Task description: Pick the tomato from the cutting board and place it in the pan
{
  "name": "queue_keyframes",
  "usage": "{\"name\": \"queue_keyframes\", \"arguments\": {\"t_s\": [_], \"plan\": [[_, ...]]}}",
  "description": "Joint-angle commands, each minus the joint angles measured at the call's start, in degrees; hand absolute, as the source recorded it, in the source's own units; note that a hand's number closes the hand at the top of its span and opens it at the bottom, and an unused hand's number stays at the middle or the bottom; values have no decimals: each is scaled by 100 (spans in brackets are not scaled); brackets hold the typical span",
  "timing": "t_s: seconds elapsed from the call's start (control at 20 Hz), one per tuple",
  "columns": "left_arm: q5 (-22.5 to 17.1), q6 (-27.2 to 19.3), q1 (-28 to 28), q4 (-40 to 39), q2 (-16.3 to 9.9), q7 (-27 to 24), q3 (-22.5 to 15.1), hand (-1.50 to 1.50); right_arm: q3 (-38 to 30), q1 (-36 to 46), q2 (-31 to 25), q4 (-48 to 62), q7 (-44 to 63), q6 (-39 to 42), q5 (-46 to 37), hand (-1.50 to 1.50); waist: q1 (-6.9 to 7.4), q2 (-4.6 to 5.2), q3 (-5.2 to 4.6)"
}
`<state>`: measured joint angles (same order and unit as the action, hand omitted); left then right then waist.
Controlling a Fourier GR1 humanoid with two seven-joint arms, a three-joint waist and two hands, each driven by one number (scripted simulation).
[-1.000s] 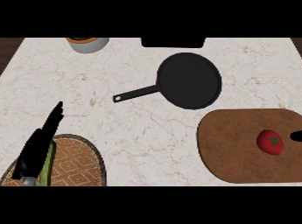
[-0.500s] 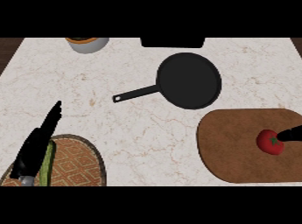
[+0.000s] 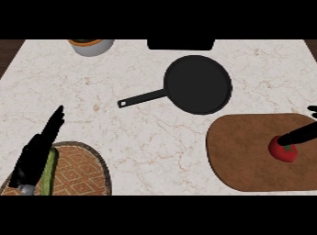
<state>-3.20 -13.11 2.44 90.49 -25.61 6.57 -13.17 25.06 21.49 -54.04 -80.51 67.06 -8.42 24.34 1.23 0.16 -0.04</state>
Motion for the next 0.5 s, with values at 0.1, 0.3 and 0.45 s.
{"name": "queue_keyframes", "arguments": {"t_s": [0.1, 0.3, 0.45], "plan": [[120, 15, -30, -252, 148, -151, 67, 0, 155, 344, 241, 334, 1090, 240, -5, -150, -47, -4, -1], [178, 87, -160, -92, 147, 180, 43, 0, 318, 451, 662, 733, 963, 110, -142, -150, -39, 1, 2], [143, 119, -140, -197, 184, 23, 183, 0, 396, 550, 717, 686, 1157, 169, -151, -150, -70, -6, -2]]}}
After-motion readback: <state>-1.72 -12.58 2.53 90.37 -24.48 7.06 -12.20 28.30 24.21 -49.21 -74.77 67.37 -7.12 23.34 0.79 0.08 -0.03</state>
